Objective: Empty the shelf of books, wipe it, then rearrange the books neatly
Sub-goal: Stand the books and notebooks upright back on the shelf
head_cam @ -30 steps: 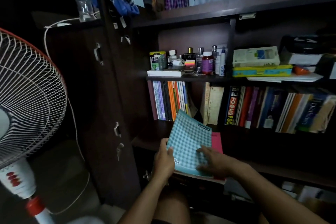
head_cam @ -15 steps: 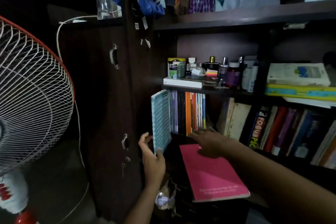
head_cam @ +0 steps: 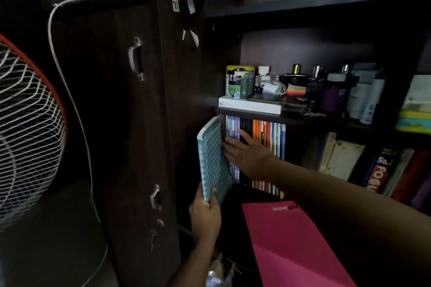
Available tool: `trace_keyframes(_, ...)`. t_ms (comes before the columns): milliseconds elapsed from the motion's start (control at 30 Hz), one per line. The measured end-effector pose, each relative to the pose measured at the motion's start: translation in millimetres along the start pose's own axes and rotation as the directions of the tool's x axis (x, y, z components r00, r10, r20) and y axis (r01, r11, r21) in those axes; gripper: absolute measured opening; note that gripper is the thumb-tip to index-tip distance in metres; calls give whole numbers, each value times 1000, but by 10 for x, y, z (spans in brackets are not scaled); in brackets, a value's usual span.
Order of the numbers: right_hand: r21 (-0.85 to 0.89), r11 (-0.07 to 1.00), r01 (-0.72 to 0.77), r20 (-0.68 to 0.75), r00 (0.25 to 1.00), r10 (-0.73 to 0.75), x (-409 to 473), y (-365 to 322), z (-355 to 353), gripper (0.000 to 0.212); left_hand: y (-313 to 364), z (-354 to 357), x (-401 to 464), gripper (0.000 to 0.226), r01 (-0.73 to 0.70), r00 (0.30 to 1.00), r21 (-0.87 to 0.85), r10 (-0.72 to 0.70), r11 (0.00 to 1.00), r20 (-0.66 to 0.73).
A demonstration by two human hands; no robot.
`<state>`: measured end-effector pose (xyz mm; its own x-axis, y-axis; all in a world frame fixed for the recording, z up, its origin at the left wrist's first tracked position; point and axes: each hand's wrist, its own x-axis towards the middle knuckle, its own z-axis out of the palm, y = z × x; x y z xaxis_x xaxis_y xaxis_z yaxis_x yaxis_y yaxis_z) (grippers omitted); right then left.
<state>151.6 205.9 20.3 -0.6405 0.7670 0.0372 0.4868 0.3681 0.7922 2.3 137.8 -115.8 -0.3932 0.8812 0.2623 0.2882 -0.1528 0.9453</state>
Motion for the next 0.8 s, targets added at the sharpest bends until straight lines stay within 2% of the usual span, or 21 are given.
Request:
trace_keyframes(133, -148, 987, -58, 6, 998, 59, -28, 46, 294, 72, -11, 0, -7, 38, -21, 1000, -8, 21, 1000, -6)
trace_keyframes(233, -166, 980, -110, -39, 994, 105, -36, 8, 479, 84, 13, 19, -14, 38, -9, 1000, 41, 10, 999, -14)
trace_keyframes(367, -197, 971, -132, -63, 991, 122, -62, 0, 602, 88, 5, 15, -24, 37, -14, 1000, 35, 14, 999, 4)
trace_keyframes(633, -282, 954, -100, -59, 994, 87, -98, 46, 662, 91, 19, 4, -57, 36, -29, 999, 28, 28, 999, 28)
trace_keyframes(800, -284, 956, -73, -113, 993, 43, -96, 33, 642, 100, -7, 6, -38, 37, -26, 999, 21, 25, 999, 27)
